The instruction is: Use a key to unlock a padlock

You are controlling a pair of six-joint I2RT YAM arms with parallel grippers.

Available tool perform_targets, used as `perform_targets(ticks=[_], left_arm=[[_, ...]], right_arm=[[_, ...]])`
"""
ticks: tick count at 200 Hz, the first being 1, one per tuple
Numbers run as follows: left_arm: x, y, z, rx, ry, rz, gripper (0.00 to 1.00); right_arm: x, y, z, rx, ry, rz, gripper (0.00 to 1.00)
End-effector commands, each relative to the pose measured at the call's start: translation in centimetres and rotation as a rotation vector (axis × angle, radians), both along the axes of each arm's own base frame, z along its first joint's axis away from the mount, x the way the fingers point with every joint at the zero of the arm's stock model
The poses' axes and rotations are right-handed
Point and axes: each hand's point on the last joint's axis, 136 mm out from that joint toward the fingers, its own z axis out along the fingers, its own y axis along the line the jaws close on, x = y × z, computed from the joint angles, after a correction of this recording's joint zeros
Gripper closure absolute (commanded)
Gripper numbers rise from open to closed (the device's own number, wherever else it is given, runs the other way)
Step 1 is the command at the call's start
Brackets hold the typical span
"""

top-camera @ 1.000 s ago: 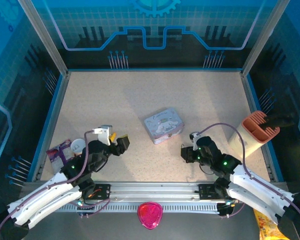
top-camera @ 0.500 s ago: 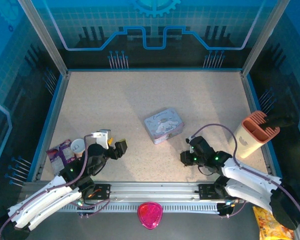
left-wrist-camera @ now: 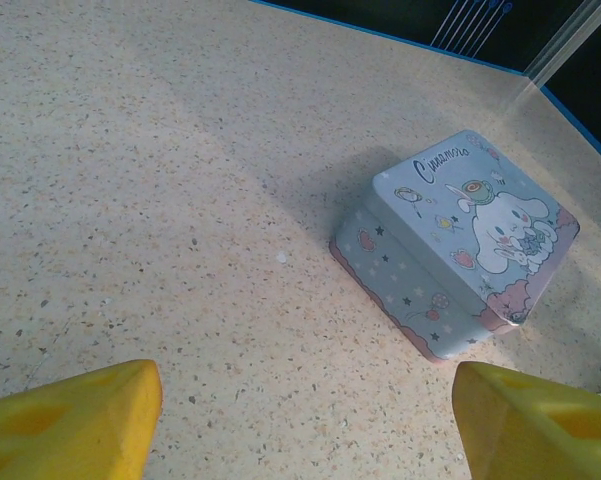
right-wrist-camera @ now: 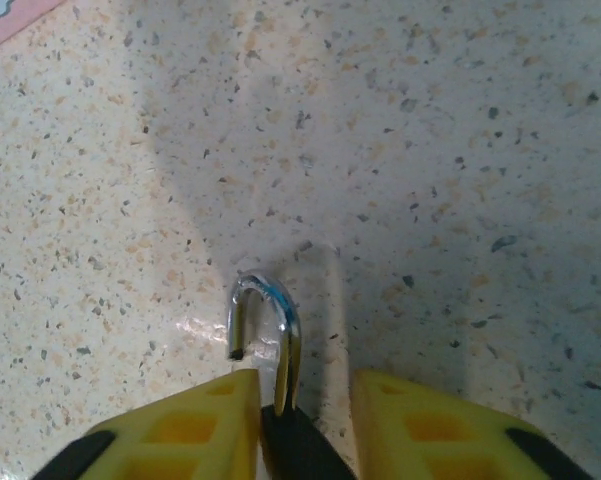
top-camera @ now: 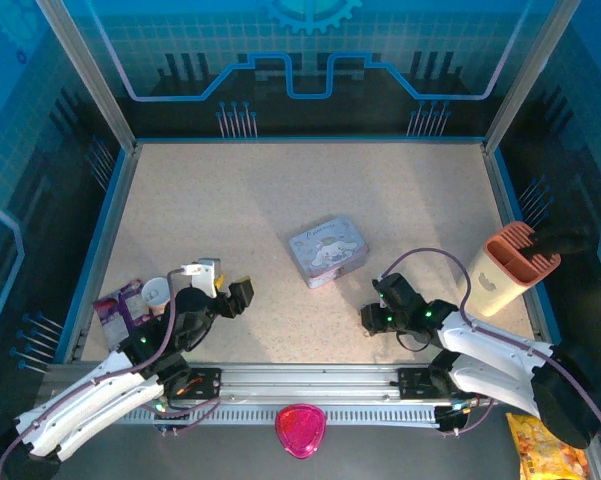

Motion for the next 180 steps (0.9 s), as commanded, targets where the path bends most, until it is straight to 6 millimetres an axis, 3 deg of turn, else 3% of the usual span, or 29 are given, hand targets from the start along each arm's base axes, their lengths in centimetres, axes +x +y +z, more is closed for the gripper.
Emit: perform_targets(ticks=[1,58,80,92,105,120,128,146,180], left_arm=[[0.2,0.8,0.1,0.006,-0.019,0.037,0.22],[0.4,1.9,-0.2,-0.002,-0.012,0.107,0.19],[0.6,3.1,-0.1,0.000,-0.009,0.179,0.18],[0.8,3.8,0.1,0.004,-0.018,0.227,0.09],[1.2,4.9,0.6,0.028,-0.039,0.290,0.08],[1.7,5.8,1.5,0.075,-0.083,0.342,0.07],[2.1,6.2,2.2,0.103,-0.115,0.369,0.01],[3.2,7.3,3.7,0.174,-0.186,0.453,0.01],[6.0,8.5,5.8,0.320,-0.244,0.559,0.01]], right_arm=[[0.5,-0.4,1.0,-0.020,-0.030,-0.023,0.64],[0.9,-0.8,2.9,-0.036,-0.080,-0.010,0.49],[1.3,-1.2,4.8,-0.043,-0.145,-0.002,0.46],[1.7,-1.1,6.2,-0.035,-0.199,0.013,0.46],[2.4,-1.2,7.9,-0.031,-0.270,0.022,0.44],[3.6,-1.4,10.0,-0.054,-0.376,0.033,0.39],[4.5,-1.6,11.1,-0.088,-0.440,0.038,0.35],[6.8,-2.8,13.5,-0.184,-0.568,-0.007,0.31],[10.3,-2.8,17.5,-0.291,-0.799,0.024,0.20]])
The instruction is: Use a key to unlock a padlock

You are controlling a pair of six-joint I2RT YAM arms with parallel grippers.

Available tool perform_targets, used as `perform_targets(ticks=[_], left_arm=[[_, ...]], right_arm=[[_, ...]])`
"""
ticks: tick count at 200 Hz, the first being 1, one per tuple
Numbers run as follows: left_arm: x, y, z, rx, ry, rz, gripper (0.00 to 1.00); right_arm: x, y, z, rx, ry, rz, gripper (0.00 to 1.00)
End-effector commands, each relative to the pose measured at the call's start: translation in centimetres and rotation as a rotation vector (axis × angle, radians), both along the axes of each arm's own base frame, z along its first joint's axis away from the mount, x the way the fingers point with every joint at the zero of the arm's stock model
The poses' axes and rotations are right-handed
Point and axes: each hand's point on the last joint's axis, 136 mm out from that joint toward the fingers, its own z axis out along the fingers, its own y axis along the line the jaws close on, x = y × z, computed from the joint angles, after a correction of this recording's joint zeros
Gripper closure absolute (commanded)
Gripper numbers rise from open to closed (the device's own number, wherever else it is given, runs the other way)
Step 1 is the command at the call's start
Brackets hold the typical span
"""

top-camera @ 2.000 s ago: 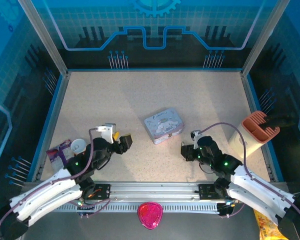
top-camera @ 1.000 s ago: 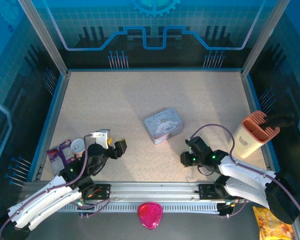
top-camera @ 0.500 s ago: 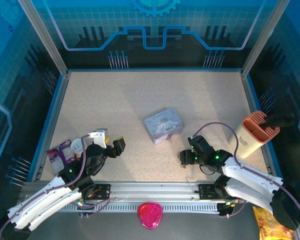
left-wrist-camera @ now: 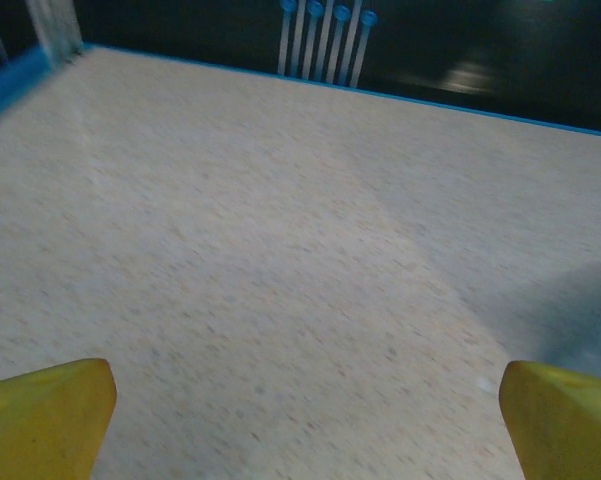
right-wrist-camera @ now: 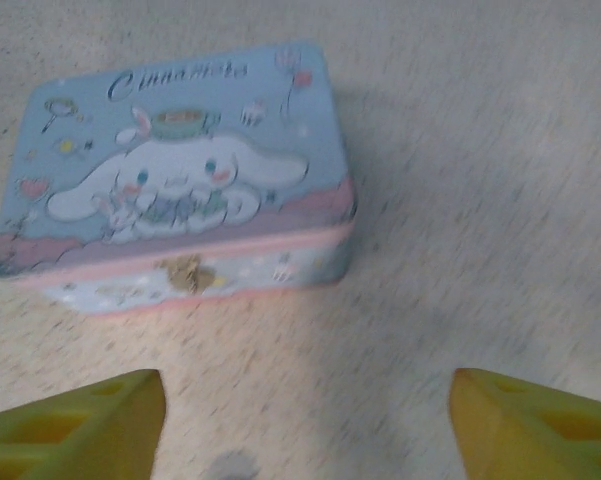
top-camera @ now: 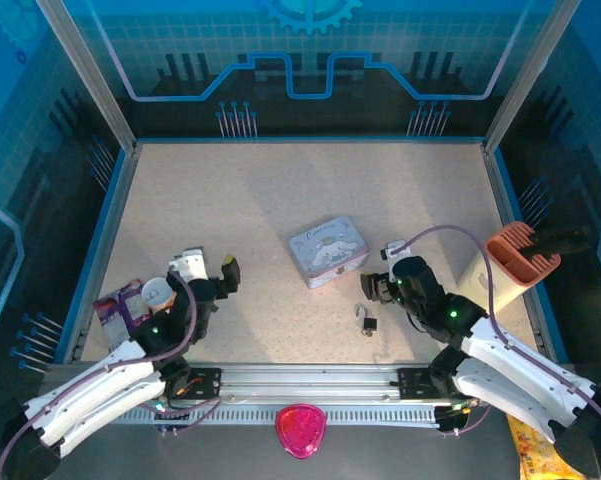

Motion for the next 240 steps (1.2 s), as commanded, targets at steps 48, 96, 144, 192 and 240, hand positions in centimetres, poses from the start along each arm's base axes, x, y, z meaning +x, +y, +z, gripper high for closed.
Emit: perform_targets(ticks=[48,96,144,192,240], left_arm=[[6.9,3.4,1.2,0.248,-0.025,0.098,0.01],[10.0,4.3,-1.4,0.199,-0.027,0.026,0.01],[12.0,4.3,-2.9,0.177,-0.086,-0.064,0.01],[13.2,5.1,-5.3,0.124,-0.060,-0.060,0.01],[14.2,6.8,-5.9,0.075,0.000,-0.004,0.01]], right_arm=[[7.2,-4.2,3.9,-0.316,-0.360,-0.094,0.07],[9.3,-8.3,0.9,-0.314,-0.382,-0.212,0.05],[11.0,-9.7,-0.3,-0.246,-0.405,-0.243,0.04],[12.7,-9.2,-1.3,-0.200,-0.411,-0.193,0.02],[13.4,-8.4,-2.6,-0.090,-0.443,-0.134,0.00]])
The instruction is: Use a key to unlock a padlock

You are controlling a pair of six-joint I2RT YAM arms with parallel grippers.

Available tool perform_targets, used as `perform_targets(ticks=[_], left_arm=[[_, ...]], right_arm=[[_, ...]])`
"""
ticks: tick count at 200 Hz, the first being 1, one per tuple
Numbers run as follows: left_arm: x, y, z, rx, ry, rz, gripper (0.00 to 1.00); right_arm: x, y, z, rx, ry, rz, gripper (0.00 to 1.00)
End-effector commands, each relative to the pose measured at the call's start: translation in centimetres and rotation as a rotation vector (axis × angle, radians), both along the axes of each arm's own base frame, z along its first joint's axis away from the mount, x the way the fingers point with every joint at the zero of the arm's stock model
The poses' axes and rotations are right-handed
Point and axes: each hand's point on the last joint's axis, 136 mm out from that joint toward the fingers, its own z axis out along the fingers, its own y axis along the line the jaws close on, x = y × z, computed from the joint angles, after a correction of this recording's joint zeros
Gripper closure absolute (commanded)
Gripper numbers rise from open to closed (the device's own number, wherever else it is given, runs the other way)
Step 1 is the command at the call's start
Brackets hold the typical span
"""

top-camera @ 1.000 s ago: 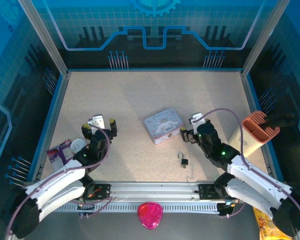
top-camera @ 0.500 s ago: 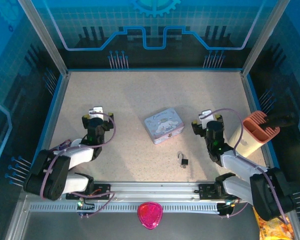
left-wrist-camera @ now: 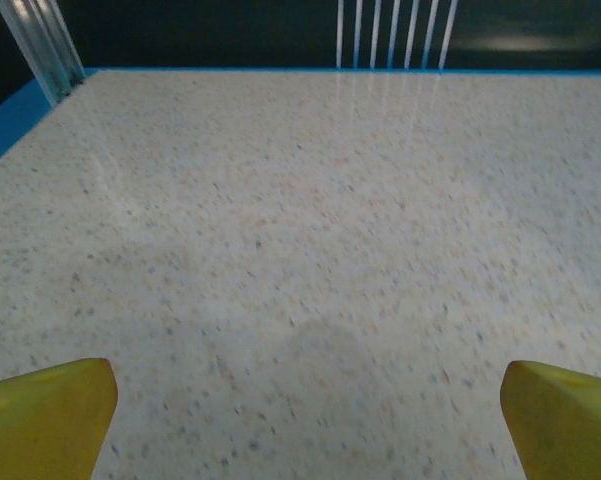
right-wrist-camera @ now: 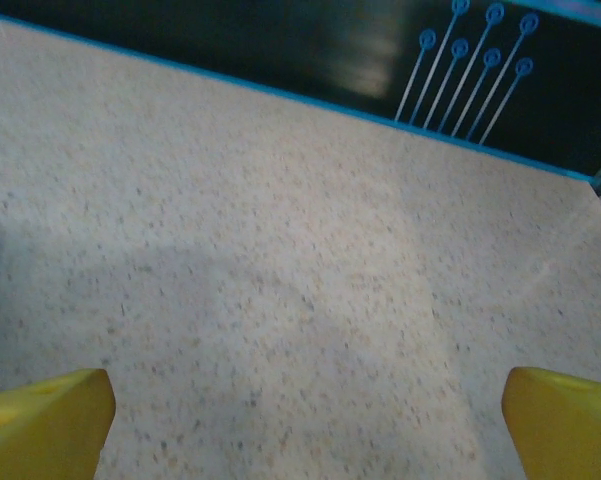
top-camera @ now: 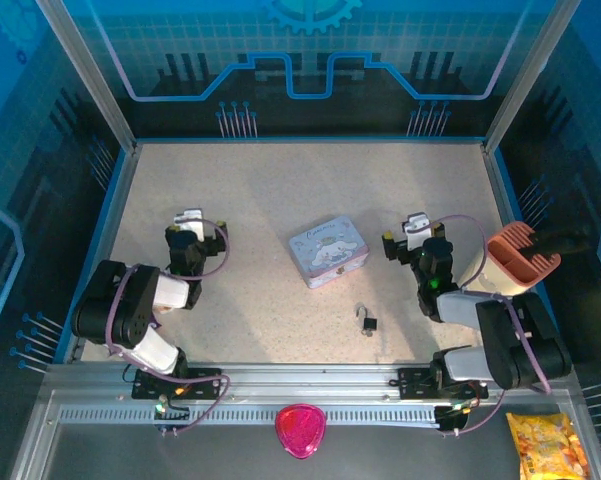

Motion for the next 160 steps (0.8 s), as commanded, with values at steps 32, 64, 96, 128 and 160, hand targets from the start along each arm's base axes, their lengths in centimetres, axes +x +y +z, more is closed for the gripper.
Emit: perform_targets(ticks=[32,64,96,128,160], left_arm=[[0.5,0.2,0.8,-0.047,-0.018,0.001,0.01],[0.4,0.2,0.8,-0.047,-0.018,0.000,0.01],[0.4,0.2,0.8,-0.047,-0.018,0.001,0.01],[0.5,0.1,0.8,-0.047,-0.019,-0.001,0.01],[0.5,0.2,0.8,-0.047,-0.018,0.000,0.01]], right_arm=[[1.9,-0.4,-0.6,0.063,-0.049,-0.031,0.00],[3.1,-2.8,-0.8,0.069,-0.008,-0.191,0.00],[3.1,-3.1,-1.0,0.081,0.004,-0.190,0.00],[3.1,-3.1,-1.0,0.083,0.005,-0.189,0.00],[3.1,-3.1,-1.1,0.082,0.007,-0.189,0.00]])
